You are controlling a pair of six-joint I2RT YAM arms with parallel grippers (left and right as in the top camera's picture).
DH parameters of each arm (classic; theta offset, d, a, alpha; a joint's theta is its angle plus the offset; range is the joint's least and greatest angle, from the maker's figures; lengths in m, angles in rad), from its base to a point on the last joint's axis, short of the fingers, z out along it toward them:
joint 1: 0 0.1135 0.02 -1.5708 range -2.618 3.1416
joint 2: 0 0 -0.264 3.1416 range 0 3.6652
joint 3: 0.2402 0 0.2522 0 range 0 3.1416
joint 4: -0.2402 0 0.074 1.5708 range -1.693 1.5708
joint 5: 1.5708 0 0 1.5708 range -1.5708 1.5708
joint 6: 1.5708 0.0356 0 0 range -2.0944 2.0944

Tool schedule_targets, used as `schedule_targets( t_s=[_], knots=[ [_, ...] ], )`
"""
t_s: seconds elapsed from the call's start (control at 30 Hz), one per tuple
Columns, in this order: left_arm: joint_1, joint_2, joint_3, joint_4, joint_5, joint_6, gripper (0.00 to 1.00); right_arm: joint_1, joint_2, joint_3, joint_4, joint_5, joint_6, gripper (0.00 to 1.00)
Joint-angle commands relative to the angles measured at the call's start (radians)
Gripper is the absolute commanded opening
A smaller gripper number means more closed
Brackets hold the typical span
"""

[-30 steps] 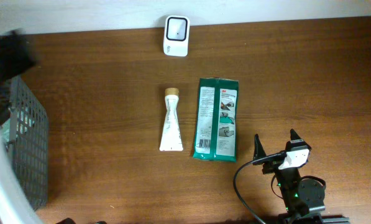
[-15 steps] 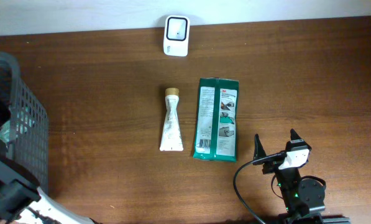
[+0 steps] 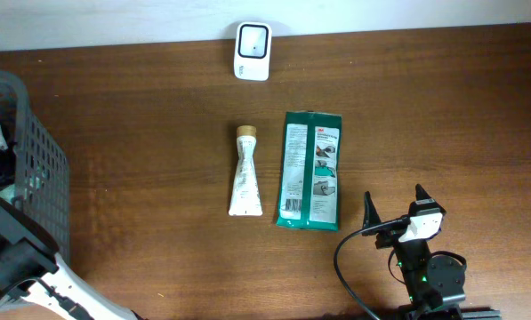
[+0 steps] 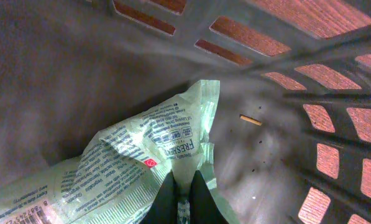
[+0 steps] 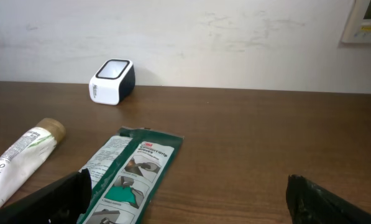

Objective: Scan the item barcode
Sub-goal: 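Grasp the mint-green packet in the basket and drop it beside the tube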

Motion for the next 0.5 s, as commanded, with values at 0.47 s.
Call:
schedule_targets(
  t_s=[0.47],
  knots=[
    [-0.493, -0.449, 0.623, -0.590, -0.050, -0.230, 0.00, 0.004, -0.006, -0.005, -0.005, 0.002, 0.010, 0.98]
  ],
)
